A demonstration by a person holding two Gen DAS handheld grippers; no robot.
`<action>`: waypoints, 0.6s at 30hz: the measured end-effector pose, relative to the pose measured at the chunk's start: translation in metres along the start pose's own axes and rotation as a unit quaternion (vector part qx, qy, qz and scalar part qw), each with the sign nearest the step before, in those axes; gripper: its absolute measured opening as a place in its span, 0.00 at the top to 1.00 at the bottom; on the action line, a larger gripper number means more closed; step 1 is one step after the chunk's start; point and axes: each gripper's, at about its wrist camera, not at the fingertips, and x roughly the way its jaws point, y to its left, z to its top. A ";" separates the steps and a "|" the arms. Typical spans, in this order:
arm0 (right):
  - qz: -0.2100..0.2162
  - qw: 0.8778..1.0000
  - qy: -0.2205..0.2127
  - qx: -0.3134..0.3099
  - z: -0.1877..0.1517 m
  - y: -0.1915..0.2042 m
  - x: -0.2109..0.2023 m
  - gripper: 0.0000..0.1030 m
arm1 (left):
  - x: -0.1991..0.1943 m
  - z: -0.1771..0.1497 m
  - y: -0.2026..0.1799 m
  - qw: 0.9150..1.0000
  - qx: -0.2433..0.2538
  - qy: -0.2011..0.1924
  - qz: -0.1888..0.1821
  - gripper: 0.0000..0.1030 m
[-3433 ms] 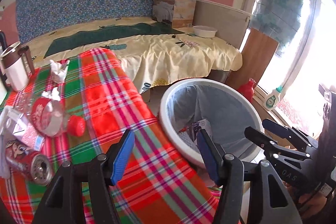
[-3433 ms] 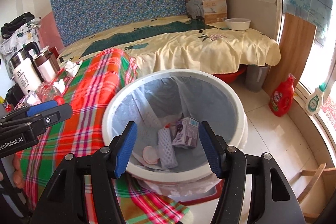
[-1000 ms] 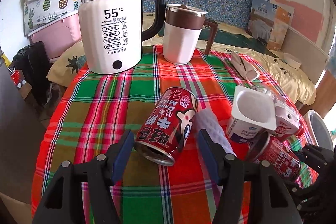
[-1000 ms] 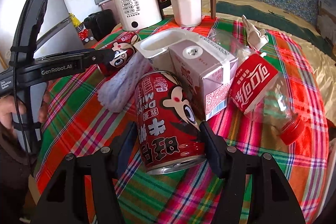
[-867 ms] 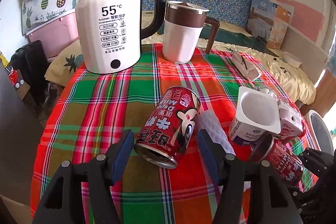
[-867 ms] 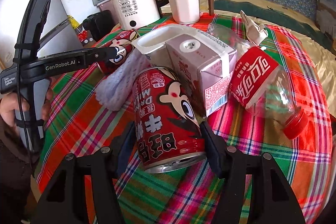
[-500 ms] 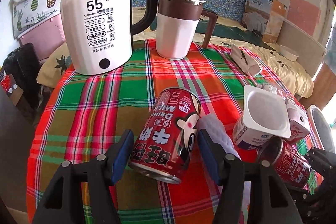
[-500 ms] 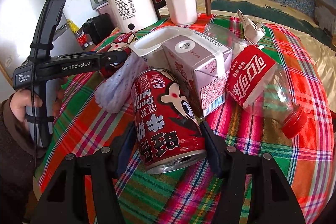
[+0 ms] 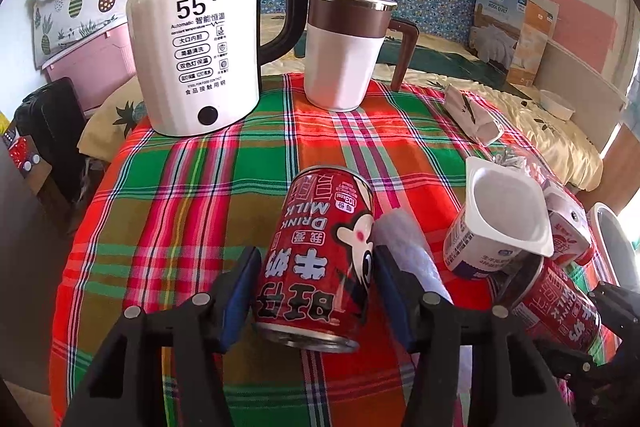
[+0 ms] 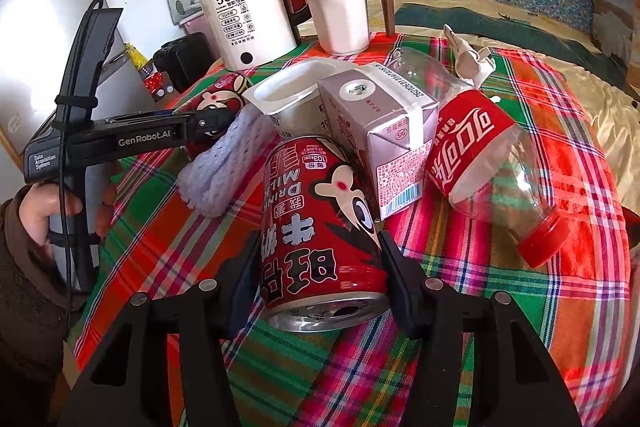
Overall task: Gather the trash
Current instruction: 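Grasp a red milk can with the right tool while the left tool grasps another red can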
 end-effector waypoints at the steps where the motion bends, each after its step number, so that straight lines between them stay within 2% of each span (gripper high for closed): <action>1: 0.000 1.000 -0.001 0.001 -0.001 0.000 -0.001 0.46 | -0.003 -0.002 0.000 1.000 0.000 -0.001 0.001 0.45; 18: -0.013 0.999 -0.031 0.013 -0.028 0.000 -0.037 0.48 | -0.059 -0.040 -0.020 1.000 -0.006 -0.026 0.007 0.47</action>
